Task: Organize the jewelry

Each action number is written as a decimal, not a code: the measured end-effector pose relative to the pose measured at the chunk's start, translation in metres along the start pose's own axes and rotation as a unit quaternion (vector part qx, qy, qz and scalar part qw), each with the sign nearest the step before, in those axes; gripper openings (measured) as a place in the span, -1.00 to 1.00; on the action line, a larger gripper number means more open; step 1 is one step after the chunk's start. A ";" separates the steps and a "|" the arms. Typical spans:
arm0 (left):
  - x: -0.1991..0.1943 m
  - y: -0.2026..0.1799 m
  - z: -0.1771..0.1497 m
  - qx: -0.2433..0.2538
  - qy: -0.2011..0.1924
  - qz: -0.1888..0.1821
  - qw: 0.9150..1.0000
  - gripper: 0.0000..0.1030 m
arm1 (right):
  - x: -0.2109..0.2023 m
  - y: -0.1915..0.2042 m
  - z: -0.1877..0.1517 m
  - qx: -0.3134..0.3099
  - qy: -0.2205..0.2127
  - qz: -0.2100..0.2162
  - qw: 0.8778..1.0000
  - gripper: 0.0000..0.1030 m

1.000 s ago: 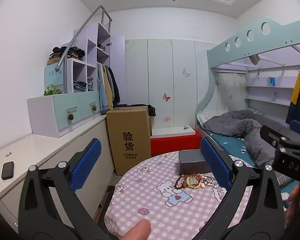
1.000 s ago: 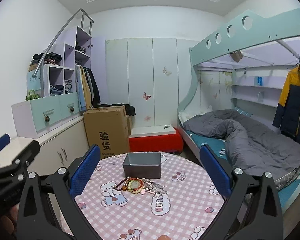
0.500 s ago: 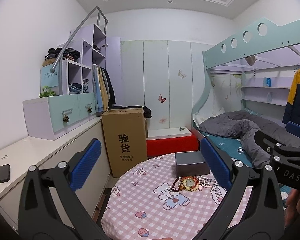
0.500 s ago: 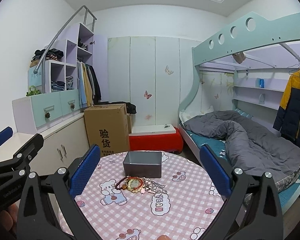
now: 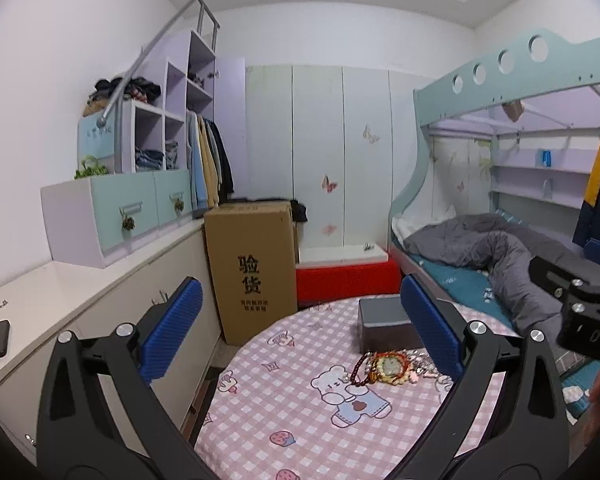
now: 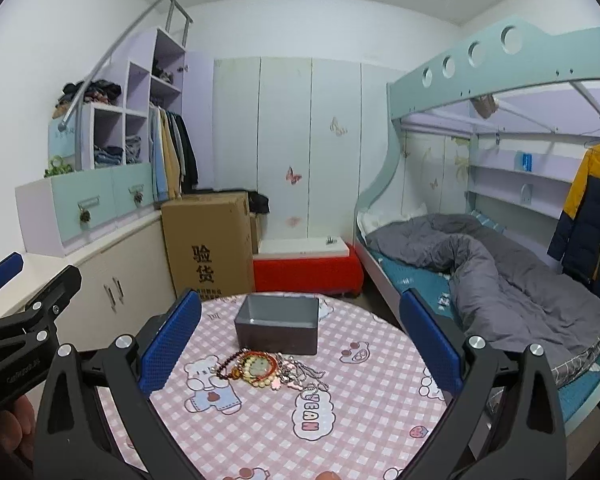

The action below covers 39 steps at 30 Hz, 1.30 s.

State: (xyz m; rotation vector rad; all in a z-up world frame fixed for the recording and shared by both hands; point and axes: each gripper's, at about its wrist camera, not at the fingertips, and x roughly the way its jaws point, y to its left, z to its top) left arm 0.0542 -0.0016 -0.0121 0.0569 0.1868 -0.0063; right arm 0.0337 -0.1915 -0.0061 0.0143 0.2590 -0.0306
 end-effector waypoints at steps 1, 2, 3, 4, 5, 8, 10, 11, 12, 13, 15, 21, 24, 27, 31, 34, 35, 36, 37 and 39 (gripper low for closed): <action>0.007 0.001 -0.002 0.000 0.007 0.000 1.000 0.88 | 0.007 -0.003 -0.001 0.001 0.007 0.000 1.000 0.86; 0.019 0.001 -0.006 0.000 0.020 0.000 1.000 0.88 | 0.017 -0.006 -0.003 0.005 0.019 0.000 1.000 0.86; 0.028 0.001 -0.008 0.000 0.029 0.000 1.000 0.88 | 0.025 -0.009 -0.007 0.009 0.030 0.002 1.000 0.86; 0.043 0.001 -0.014 -0.001 0.047 -0.001 0.999 0.88 | 0.032 -0.013 -0.010 0.011 0.039 0.002 0.999 0.86; 0.056 0.001 -0.019 -0.001 0.063 -0.001 0.998 0.88 | 0.042 -0.017 -0.014 0.012 0.053 -0.001 0.999 0.86; 0.091 -0.001 -0.036 0.004 0.105 -0.003 0.994 0.89 | 0.069 -0.029 -0.028 0.015 0.093 -0.007 0.996 0.86; 0.117 -0.007 -0.049 0.012 0.135 -0.003 0.991 0.89 | 0.093 -0.038 -0.041 0.022 0.129 -0.010 0.991 0.86; 0.127 -0.009 -0.054 0.016 0.146 -0.005 0.989 0.89 | 0.102 -0.042 -0.048 0.025 0.145 -0.009 0.989 0.86; 0.141 -0.012 -0.062 0.022 0.162 -0.010 0.986 0.89 | 0.110 -0.044 -0.053 0.026 0.158 -0.008 0.987 0.86; 0.150 -0.013 -0.066 0.025 0.171 -0.012 0.985 0.89 | 0.119 -0.046 -0.058 0.026 0.172 -0.007 0.985 0.86; 0.173 -0.021 -0.079 0.040 0.195 -0.021 0.980 0.88 | 0.134 -0.050 -0.069 0.028 0.200 0.003 0.979 0.86; 0.223 -0.041 -0.107 0.084 0.246 -0.048 0.964 0.88 | 0.171 -0.058 -0.094 0.033 0.256 0.013 0.966 0.86; 0.240 -0.051 -0.119 0.116 0.261 -0.063 0.956 0.88 | 0.182 -0.061 -0.100 0.035 0.270 0.015 0.962 0.86; 0.258 -0.058 -0.131 0.141 0.286 -0.076 0.945 0.88 | 0.192 -0.062 -0.103 0.035 0.280 0.019 0.959 0.86; 0.272 -0.064 -0.142 0.165 0.315 -0.101 0.929 0.60 | 0.200 -0.062 -0.101 0.029 0.285 0.026 0.958 0.86; 0.273 -0.067 -0.144 0.154 0.322 -0.143 0.923 0.11 | 0.205 -0.059 -0.101 0.022 0.291 0.038 0.956 0.86; 0.274 -0.067 -0.144 0.146 0.327 -0.160 0.920 -0.03 | 0.208 -0.058 -0.102 0.020 0.294 0.044 0.955 0.86; 0.274 -0.067 -0.143 0.136 0.332 -0.183 0.915 -0.31 | 0.210 -0.056 -0.103 0.014 0.296 0.053 0.953 0.84; 0.273 -0.069 -0.144 0.132 0.334 -0.192 0.913 -0.51 | 0.212 -0.053 -0.104 0.007 0.298 0.062 0.952 0.82; 0.270 -0.075 -0.144 0.141 0.333 -0.209 0.908 -0.76 | 0.219 -0.044 -0.106 -0.010 0.304 0.084 0.949 0.54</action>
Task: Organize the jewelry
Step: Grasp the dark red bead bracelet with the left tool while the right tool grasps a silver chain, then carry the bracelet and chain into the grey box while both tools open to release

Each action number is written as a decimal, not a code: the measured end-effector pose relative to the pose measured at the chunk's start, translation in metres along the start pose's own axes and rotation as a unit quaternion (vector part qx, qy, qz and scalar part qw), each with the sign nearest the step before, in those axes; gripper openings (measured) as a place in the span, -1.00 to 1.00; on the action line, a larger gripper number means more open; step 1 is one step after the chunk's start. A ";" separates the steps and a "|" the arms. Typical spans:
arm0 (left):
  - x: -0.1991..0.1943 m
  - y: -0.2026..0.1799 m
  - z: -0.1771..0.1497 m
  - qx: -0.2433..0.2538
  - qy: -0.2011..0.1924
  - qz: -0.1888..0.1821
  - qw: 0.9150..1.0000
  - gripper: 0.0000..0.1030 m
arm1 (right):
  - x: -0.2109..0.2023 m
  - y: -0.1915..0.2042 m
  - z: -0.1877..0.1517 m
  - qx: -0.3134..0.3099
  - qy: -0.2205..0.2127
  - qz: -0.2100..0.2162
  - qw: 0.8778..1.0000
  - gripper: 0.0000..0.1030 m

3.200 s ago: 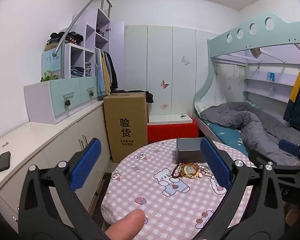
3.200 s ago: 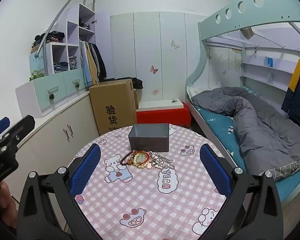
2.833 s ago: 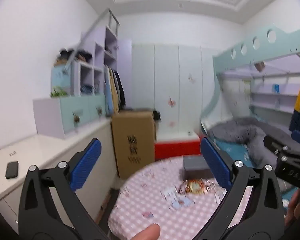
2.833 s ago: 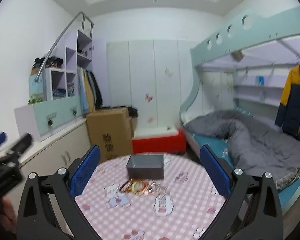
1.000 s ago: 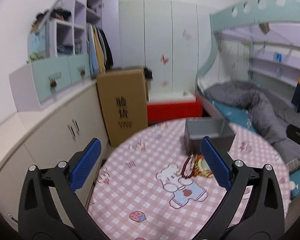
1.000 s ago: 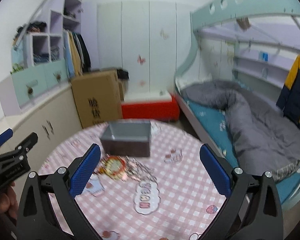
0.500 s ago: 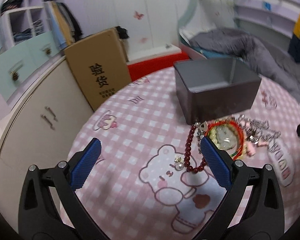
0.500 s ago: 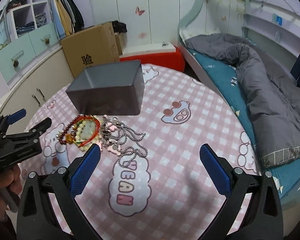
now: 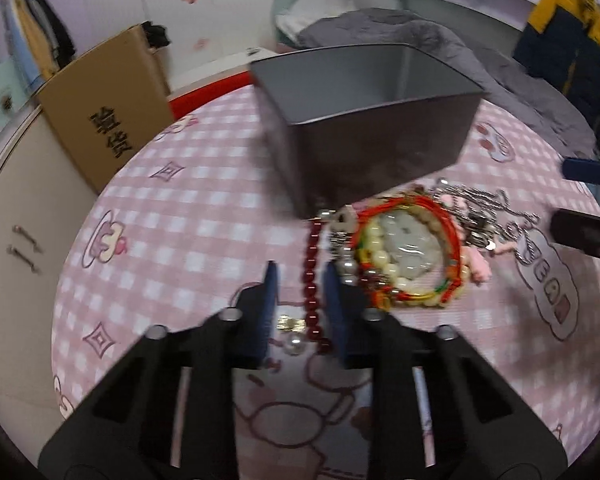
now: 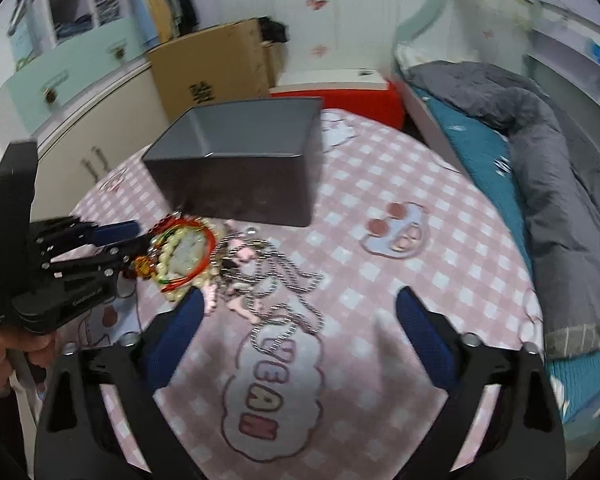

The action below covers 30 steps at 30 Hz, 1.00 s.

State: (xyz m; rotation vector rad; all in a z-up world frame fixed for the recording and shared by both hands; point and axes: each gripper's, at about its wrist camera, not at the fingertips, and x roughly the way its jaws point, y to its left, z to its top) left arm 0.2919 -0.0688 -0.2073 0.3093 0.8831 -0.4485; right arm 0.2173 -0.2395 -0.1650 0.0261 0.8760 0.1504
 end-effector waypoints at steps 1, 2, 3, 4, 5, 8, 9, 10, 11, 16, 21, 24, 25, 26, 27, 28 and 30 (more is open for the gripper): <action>0.000 -0.002 0.001 0.002 0.000 -0.003 1.000 -0.85 | 0.004 0.003 0.002 -0.008 0.003 0.010 1.000 0.48; 0.000 -0.004 0.001 0.004 0.000 -0.002 1.000 -0.85 | 0.008 0.006 0.004 -0.013 0.006 0.020 1.000 0.35; 0.000 -0.005 0.002 0.002 -0.001 -0.002 1.000 -0.85 | 0.015 0.010 0.007 -0.024 0.012 0.031 0.999 0.22; 0.000 -0.004 0.001 -0.002 -0.002 -0.006 1.000 -0.85 | 0.020 0.014 0.009 -0.034 0.016 0.031 0.999 0.17; -0.001 -0.002 0.001 -0.011 -0.003 -0.013 1.000 -0.85 | 0.027 0.018 0.010 -0.047 0.020 0.034 0.998 0.08; -0.006 0.005 0.002 -0.032 -0.011 -0.025 0.999 -0.85 | 0.045 0.027 0.013 -0.073 0.036 0.045 0.996 -0.28; -0.008 0.006 0.002 -0.035 -0.013 -0.026 0.999 -0.85 | 0.046 0.027 0.013 -0.074 0.033 0.056 0.995 -0.55; -0.009 0.008 0.002 -0.036 -0.014 -0.025 0.999 -0.85 | 0.046 0.028 0.014 -0.075 0.033 0.063 0.995 -0.61; -0.012 0.010 0.003 -0.040 -0.018 -0.026 0.999 -0.85 | 0.044 0.029 0.015 -0.080 0.030 0.064 0.994 -0.75; -0.025 0.020 0.006 -0.055 -0.035 -0.037 0.997 -0.85 | 0.024 0.020 0.018 -0.066 0.013 0.084 0.994 -0.75; -0.055 0.020 0.015 -0.054 -0.069 -0.043 0.995 -0.85 | -0.010 -0.003 0.025 -0.023 -0.026 0.126 0.991 -0.75; -0.076 0.020 0.022 -0.056 -0.093 -0.050 0.993 -0.85 | -0.034 -0.015 0.035 -0.004 -0.054 0.155 0.986 -0.75; -0.082 0.020 0.024 -0.056 -0.099 -0.050 0.992 -0.85 | -0.043 -0.019 0.040 0.001 -0.065 0.167 0.984 -0.75; -0.090 0.020 0.026 -0.056 -0.108 -0.051 0.991 -0.85 | -0.052 -0.022 0.044 0.006 -0.075 0.177 0.981 -0.76; -0.097 0.021 0.028 -0.055 -0.115 -0.051 0.990 -0.85 | -0.058 -0.022 0.050 0.007 -0.083 0.183 0.980 -0.75; -0.104 0.022 0.031 -0.054 -0.123 -0.052 0.990 -0.85 | -0.065 -0.024 0.054 0.008 -0.091 0.187 0.978 -0.75; -0.120 0.024 0.037 -0.053 -0.139 -0.054 0.987 -0.85 | -0.080 -0.026 0.062 0.007 -0.108 0.197 0.974 -0.76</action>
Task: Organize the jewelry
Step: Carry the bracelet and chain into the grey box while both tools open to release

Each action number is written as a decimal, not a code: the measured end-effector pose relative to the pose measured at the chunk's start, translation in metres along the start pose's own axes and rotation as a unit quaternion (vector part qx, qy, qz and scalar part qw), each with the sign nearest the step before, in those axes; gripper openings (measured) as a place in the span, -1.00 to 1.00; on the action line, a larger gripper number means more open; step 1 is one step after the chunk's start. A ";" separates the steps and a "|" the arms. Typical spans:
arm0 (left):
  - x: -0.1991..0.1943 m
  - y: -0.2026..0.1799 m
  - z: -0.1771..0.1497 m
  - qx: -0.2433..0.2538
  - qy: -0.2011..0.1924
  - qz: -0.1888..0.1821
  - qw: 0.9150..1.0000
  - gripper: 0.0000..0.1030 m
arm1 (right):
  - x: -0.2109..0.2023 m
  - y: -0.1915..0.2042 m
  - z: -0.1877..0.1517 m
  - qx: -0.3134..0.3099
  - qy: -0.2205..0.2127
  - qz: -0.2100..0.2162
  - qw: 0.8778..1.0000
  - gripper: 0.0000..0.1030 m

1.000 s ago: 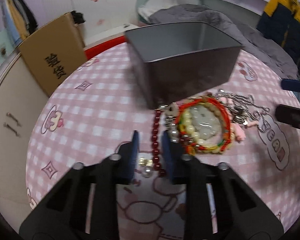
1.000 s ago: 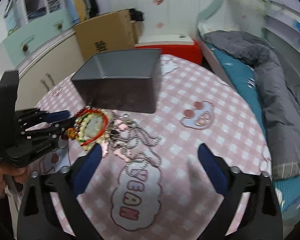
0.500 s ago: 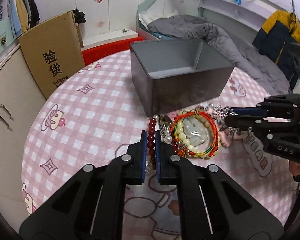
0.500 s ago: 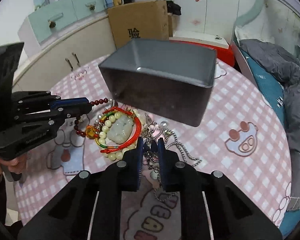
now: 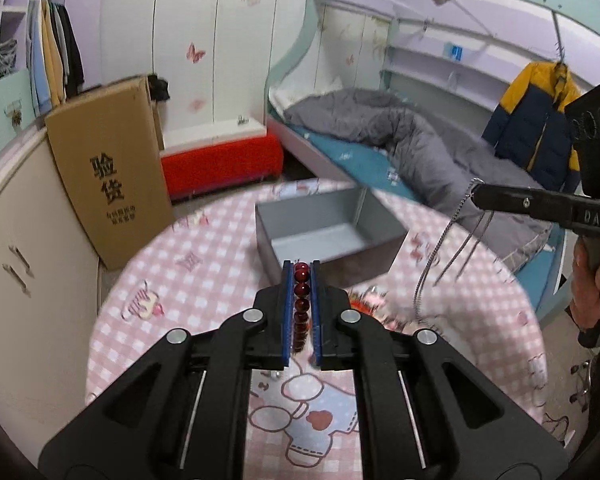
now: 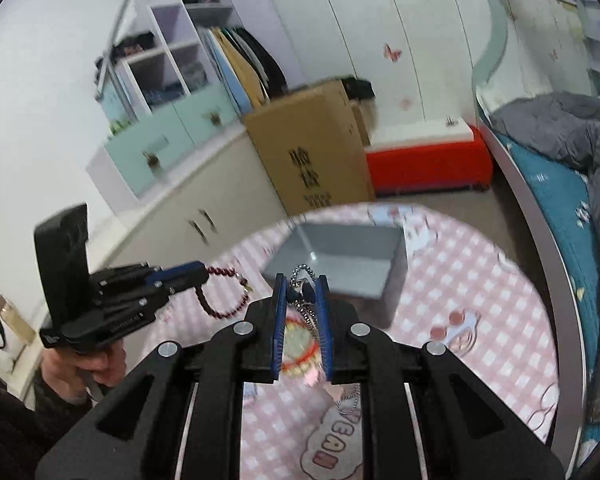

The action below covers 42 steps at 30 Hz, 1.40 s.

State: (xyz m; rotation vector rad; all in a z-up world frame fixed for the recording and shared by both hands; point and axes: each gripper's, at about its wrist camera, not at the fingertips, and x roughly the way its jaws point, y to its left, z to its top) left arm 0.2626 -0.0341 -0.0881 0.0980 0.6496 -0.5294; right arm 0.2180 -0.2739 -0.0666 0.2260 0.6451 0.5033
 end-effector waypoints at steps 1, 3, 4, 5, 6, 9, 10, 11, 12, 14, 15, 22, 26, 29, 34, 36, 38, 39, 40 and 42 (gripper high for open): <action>-0.004 0.000 0.003 0.001 -0.006 -0.001 1.000 -0.85 | -0.005 0.001 0.007 -0.003 -0.007 0.004 1.000 -0.78; -0.013 0.000 0.014 0.003 -0.020 -0.004 1.000 -0.85 | -0.014 0.005 0.021 -0.009 -0.024 0.014 1.000 -0.79; -0.014 0.000 0.018 0.003 -0.025 -0.004 1.000 -0.85 | -0.019 0.008 0.027 -0.013 -0.031 0.017 0.999 -0.79; -0.017 -0.001 0.022 0.004 -0.030 -0.005 1.000 -0.85 | -0.023 0.013 0.036 -0.023 -0.039 0.015 0.999 -0.79; -0.020 0.000 0.029 0.005 -0.037 -0.003 0.999 -0.85 | -0.024 0.017 0.041 -0.033 -0.042 0.011 0.999 -0.79; -0.023 0.001 0.040 0.006 -0.048 0.005 0.999 -0.85 | -0.023 0.026 0.055 -0.058 -0.045 0.002 0.997 -0.79; -0.022 0.002 0.042 0.005 -0.049 0.007 0.999 -0.85 | -0.020 0.027 0.057 -0.064 -0.038 -0.004 0.997 -0.79; -0.022 0.004 0.042 0.003 -0.051 0.007 0.999 -0.85 | -0.016 0.027 0.056 -0.069 -0.030 -0.016 0.997 -0.76; -0.022 0.004 0.042 0.001 -0.051 0.006 0.999 -0.85 | -0.009 0.024 0.052 -0.071 -0.020 -0.034 0.997 -0.63; -0.022 0.004 0.039 -0.002 -0.049 0.003 0.999 -0.85 | 0.008 0.017 0.033 -0.065 0.012 -0.047 0.997 -0.04; -0.020 0.004 0.036 -0.004 -0.046 0.001 0.999 -0.85 | 0.025 0.011 0.013 -0.067 0.040 -0.057 0.995 0.07; -0.006 0.001 0.017 -0.015 -0.022 -0.009 1.000 -0.85 | 0.105 -0.030 -0.065 -0.036 0.147 -0.096 0.984 -0.07; -0.001 0.002 0.011 -0.021 -0.012 -0.010 1.000 -0.85 | 0.126 -0.032 -0.072 -0.051 0.154 -0.100 0.982 -0.37; 0.000 0.005 0.009 -0.024 -0.009 -0.011 1.000 -0.85 | 0.130 -0.021 -0.080 -0.085 0.165 -0.123 0.975 -0.66; -0.002 0.006 0.008 -0.026 -0.010 -0.010 1.000 -0.85 | 0.106 -0.018 -0.065 -0.054 0.132 -0.087 0.986 -0.70; -0.004 0.004 0.011 -0.028 -0.014 -0.011 0.999 -0.85 | 0.087 -0.015 -0.051 -0.050 0.108 -0.074 0.990 -0.70; -0.008 0.004 0.014 -0.027 -0.021 -0.012 0.999 -0.85 | 0.066 -0.007 -0.037 -0.049 0.081 -0.059 0.994 -0.70; -0.010 0.003 0.015 -0.026 -0.024 -0.012 0.999 -0.85 | 0.052 -0.002 -0.026 -0.054 0.062 -0.052 0.995 -0.70; -0.011 0.003 0.017 -0.025 -0.027 -0.012 0.999 -0.85 | 0.043 0.002 -0.018 -0.058 0.048 -0.047 0.996 -0.70; -0.014 0.001 0.023 -0.022 -0.033 -0.012 0.999 -0.85 | 0.026 0.011 -0.003 -0.066 0.024 -0.041 0.997 -0.70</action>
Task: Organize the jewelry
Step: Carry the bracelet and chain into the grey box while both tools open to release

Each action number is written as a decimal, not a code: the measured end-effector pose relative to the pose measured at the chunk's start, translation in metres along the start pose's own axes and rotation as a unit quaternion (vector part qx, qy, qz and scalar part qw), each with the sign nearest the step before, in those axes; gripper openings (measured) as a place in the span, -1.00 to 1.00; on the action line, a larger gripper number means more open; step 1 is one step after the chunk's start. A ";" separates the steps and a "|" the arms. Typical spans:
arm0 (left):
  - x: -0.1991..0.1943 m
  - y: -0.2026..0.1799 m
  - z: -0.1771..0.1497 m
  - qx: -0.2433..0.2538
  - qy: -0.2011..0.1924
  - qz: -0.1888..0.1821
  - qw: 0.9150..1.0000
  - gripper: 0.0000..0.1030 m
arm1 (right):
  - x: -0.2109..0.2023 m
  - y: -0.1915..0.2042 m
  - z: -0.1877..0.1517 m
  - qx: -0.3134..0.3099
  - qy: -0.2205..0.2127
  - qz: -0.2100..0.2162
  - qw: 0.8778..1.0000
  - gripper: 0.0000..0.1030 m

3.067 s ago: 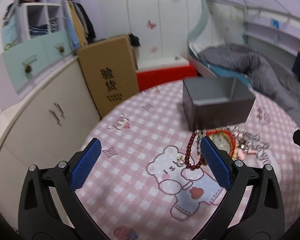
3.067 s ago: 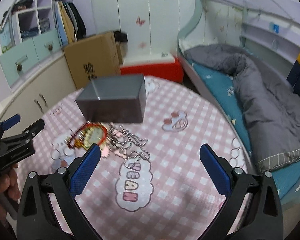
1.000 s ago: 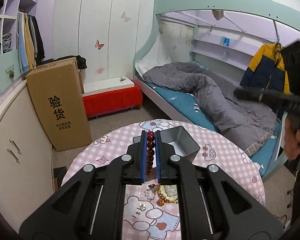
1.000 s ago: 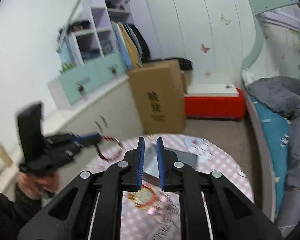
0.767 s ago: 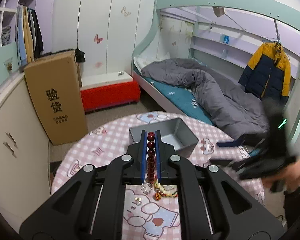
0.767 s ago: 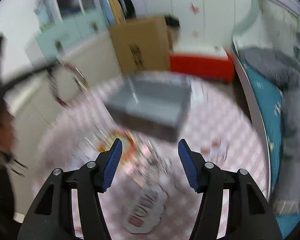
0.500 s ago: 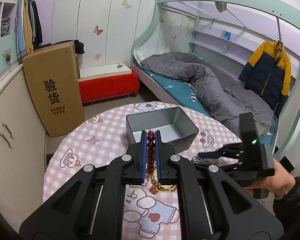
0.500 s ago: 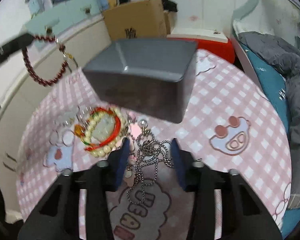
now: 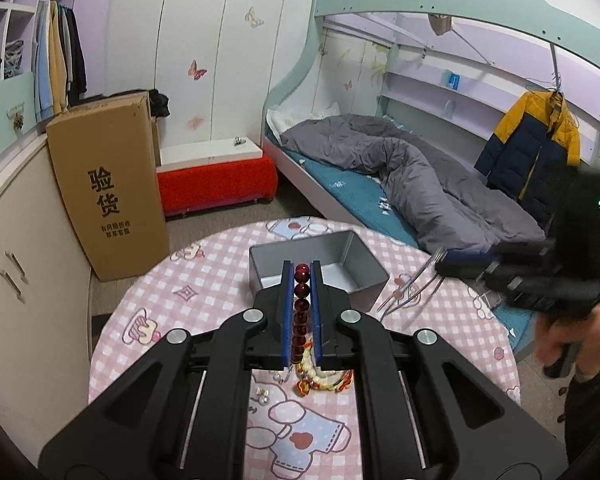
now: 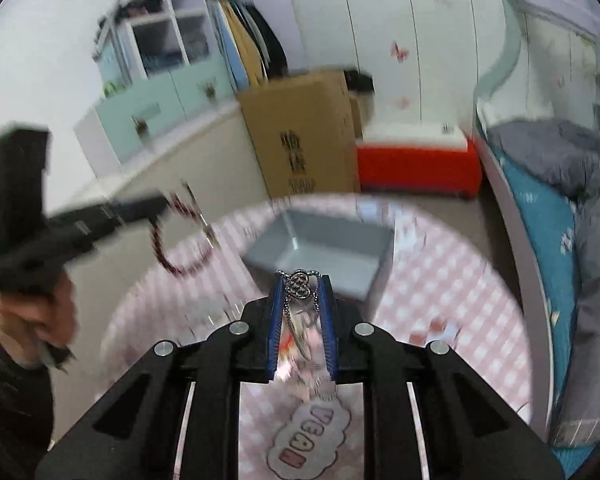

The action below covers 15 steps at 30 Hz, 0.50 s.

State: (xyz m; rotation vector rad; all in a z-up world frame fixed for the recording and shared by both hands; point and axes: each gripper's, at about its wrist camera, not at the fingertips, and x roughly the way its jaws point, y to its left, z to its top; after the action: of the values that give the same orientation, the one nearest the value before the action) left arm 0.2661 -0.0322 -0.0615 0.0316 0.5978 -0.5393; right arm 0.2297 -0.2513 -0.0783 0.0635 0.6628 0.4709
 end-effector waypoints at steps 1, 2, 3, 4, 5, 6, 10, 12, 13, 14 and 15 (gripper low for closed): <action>-0.002 -0.001 0.004 0.002 -0.004 0.000 1.000 -0.85 | -0.008 0.002 0.009 -0.004 -0.012 0.002 1.000 -0.70; -0.002 -0.003 0.007 0.003 -0.007 0.000 1.000 -0.85 | -0.015 0.003 0.017 -0.008 -0.023 0.005 1.000 -0.70; -0.004 -0.004 0.011 0.005 -0.012 0.000 1.000 -0.85 | -0.023 0.005 0.025 -0.013 -0.035 0.007 0.999 -0.70; -0.005 -0.005 0.014 0.006 -0.015 -0.001 1.000 -0.85 | -0.027 0.007 0.035 -0.018 -0.044 0.007 0.999 -0.70; -0.006 -0.006 0.018 0.007 -0.019 -0.002 1.000 -0.85 | -0.032 0.008 0.042 -0.022 -0.053 0.007 0.998 -0.70; -0.006 -0.007 0.022 0.007 -0.022 -0.003 1.000 -0.85 | -0.036 0.009 0.051 -0.027 -0.063 0.005 0.998 -0.70; -0.004 -0.006 0.039 0.001 -0.031 -0.017 0.999 -0.85 | -0.044 0.011 0.079 -0.037 -0.090 0.003 0.995 -0.70; -0.001 -0.006 0.048 -0.002 -0.034 -0.022 0.999 -0.85 | -0.046 0.012 0.092 -0.041 -0.100 0.005 0.994 -0.70; 0.000 -0.005 0.050 -0.002 -0.035 -0.023 0.999 -0.85 | -0.046 0.012 0.098 -0.042 -0.104 0.005 0.994 -0.70; 0.003 -0.005 0.053 -0.003 -0.036 -0.024 0.999 -0.85 | -0.045 0.011 0.101 -0.042 -0.106 0.005 0.993 -0.70; 0.005 -0.006 0.055 -0.003 -0.036 -0.024 0.999 -0.85 | -0.043 0.010 0.106 -0.041 -0.108 0.006 0.993 -0.70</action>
State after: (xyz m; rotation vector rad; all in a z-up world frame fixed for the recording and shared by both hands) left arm 0.2956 -0.0493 -0.0174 -0.0080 0.5314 -0.5820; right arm 0.2599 -0.2518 0.0324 0.0406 0.4311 0.4951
